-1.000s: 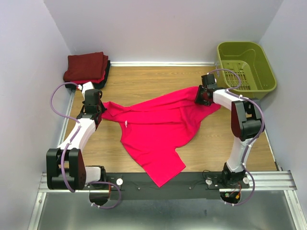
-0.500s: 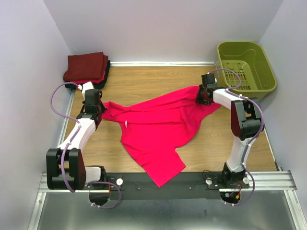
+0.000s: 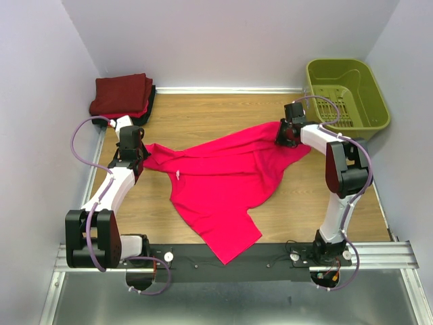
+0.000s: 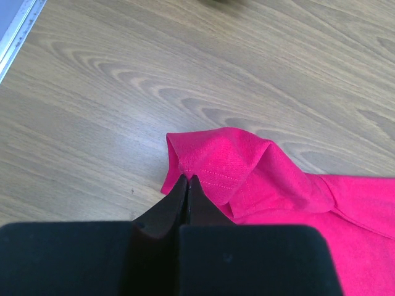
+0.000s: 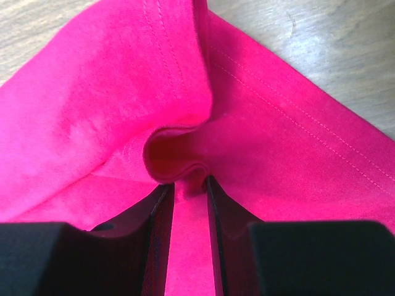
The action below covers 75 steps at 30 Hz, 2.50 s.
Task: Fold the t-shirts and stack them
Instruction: Flatten the tshirt out
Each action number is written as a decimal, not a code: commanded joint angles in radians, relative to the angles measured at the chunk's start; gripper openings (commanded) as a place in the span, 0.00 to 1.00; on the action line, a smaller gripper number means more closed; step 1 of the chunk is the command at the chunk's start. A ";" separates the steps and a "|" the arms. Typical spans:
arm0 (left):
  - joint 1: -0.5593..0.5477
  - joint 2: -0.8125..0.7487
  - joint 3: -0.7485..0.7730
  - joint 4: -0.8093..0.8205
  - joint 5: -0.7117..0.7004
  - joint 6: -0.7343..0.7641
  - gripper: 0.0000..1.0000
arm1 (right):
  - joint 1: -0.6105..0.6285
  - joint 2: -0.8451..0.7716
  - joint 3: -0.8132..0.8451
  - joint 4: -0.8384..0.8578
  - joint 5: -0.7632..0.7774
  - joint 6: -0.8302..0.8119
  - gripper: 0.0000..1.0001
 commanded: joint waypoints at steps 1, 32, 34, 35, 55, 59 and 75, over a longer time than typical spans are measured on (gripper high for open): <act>0.007 -0.015 0.005 0.017 0.019 0.001 0.00 | -0.001 -0.017 0.030 -0.008 -0.023 0.008 0.34; 0.007 -0.020 0.067 -0.043 0.015 -0.019 0.00 | -0.001 -0.040 0.050 -0.033 0.096 -0.009 0.04; 0.007 -0.009 0.087 -0.063 0.010 -0.027 0.00 | -0.001 -0.072 0.069 -0.045 0.114 -0.024 0.00; 0.007 -0.005 0.106 -0.070 0.011 -0.030 0.00 | -0.001 -0.080 0.092 -0.057 0.120 -0.030 0.00; 0.076 0.109 0.934 -0.300 -0.035 -0.032 0.00 | -0.034 -0.333 0.599 -0.218 0.249 -0.229 0.01; 0.077 0.055 1.141 -0.313 -0.048 -0.028 0.00 | -0.032 -0.422 0.704 -0.221 0.257 -0.289 0.01; 0.076 -0.403 1.268 -0.298 -0.208 0.099 0.00 | -0.034 -0.986 0.551 -0.218 0.120 -0.481 0.00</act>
